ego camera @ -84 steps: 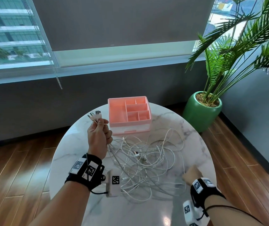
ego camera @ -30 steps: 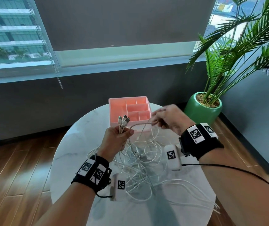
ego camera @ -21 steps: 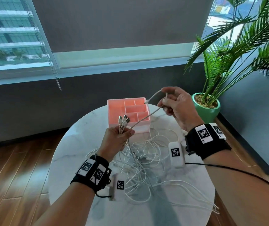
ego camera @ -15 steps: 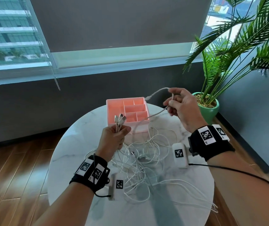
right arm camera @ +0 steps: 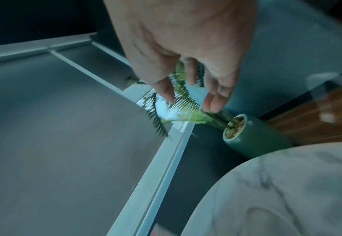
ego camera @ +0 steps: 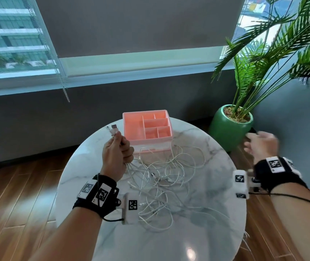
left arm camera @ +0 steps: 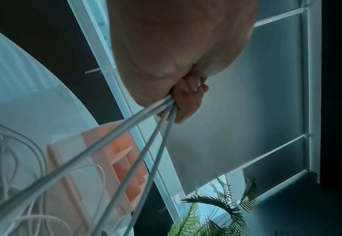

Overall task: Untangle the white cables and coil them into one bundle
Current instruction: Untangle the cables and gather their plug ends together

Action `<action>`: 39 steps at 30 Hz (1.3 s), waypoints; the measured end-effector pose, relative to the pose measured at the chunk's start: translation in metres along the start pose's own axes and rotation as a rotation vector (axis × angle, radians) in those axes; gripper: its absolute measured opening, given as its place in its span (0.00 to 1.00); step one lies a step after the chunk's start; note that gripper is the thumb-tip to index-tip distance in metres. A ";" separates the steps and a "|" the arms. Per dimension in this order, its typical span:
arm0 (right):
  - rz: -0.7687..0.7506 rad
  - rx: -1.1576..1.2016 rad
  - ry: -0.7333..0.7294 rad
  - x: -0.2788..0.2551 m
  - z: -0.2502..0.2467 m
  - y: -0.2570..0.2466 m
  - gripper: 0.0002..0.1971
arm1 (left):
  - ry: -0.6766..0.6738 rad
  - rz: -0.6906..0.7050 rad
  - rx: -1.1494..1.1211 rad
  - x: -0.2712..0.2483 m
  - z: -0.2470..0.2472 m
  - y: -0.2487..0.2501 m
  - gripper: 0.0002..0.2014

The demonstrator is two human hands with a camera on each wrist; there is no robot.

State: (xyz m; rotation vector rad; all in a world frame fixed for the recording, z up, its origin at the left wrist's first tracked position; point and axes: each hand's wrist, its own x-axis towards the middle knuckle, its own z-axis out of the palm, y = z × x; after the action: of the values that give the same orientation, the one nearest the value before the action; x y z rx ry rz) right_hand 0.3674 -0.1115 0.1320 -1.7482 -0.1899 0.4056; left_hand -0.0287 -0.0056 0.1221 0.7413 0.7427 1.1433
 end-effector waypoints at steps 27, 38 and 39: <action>-0.610 -0.712 -1.197 -0.158 0.077 0.100 0.21 | 0.061 -0.056 -0.082 -0.005 0.007 0.001 0.19; -0.351 -0.890 -0.924 -0.093 0.003 0.141 0.34 | 0.113 0.021 -0.071 -0.004 0.003 -0.011 0.26; -0.307 -0.900 -0.939 -0.094 -0.003 0.149 0.36 | 0.106 0.024 -0.062 -0.003 0.001 -0.013 0.26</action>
State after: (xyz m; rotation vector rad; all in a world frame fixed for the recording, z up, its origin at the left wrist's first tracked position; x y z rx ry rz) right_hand 0.2678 -0.1795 0.0030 -2.1921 -1.4773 0.9917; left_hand -0.0217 -0.0118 0.1123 0.6431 0.7856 1.2289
